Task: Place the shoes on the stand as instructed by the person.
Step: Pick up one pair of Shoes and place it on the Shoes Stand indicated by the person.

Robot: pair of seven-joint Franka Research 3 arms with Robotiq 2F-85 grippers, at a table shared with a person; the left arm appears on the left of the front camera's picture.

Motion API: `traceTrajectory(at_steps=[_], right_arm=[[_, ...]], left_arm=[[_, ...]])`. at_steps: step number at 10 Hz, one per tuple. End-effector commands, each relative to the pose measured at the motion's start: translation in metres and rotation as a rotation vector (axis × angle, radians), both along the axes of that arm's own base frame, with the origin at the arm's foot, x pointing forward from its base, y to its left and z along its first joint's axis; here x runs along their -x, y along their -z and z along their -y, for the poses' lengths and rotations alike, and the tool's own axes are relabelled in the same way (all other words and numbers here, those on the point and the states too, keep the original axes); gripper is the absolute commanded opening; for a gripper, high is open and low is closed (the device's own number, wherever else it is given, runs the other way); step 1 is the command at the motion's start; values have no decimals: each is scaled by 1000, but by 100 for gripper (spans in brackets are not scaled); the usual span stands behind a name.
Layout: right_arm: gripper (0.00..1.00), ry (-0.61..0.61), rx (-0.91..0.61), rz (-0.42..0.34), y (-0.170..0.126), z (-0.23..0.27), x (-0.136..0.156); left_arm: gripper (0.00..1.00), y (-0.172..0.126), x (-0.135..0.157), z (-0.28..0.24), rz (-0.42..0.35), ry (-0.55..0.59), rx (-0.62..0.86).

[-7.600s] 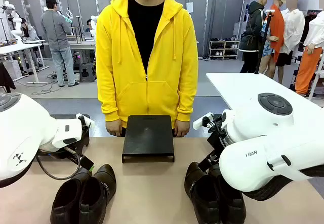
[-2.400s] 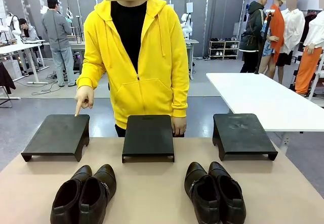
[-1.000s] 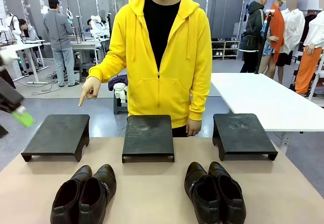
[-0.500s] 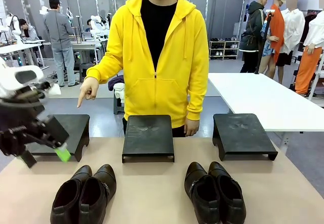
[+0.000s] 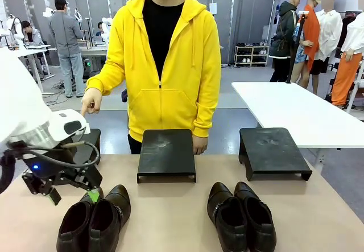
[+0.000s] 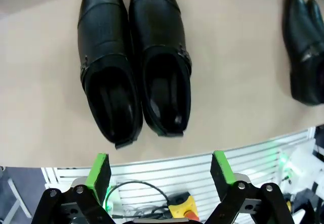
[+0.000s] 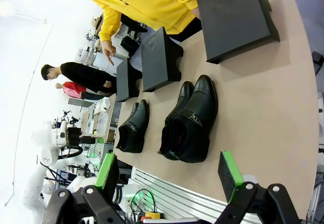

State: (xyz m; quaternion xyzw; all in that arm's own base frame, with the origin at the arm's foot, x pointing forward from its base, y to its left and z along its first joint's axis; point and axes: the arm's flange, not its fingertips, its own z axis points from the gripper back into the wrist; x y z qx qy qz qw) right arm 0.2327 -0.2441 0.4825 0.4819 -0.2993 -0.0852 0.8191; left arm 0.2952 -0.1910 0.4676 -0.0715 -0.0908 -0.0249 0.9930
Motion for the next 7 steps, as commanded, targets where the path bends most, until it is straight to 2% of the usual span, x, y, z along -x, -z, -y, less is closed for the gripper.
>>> traceTrajectory(at_steps=[1,4,7], right_arm=[[100,-10,-6,5,-1,1,-1],[100,-10,-6,5,-1,1,-1],[100,-10,-6,5,-1,1,-1]], left_arm=[[100,39,4,1,33,-29,-25],[100,70,-5,-2,37,-98,-35],[100,100,-6,-5,27,-82,-98]])
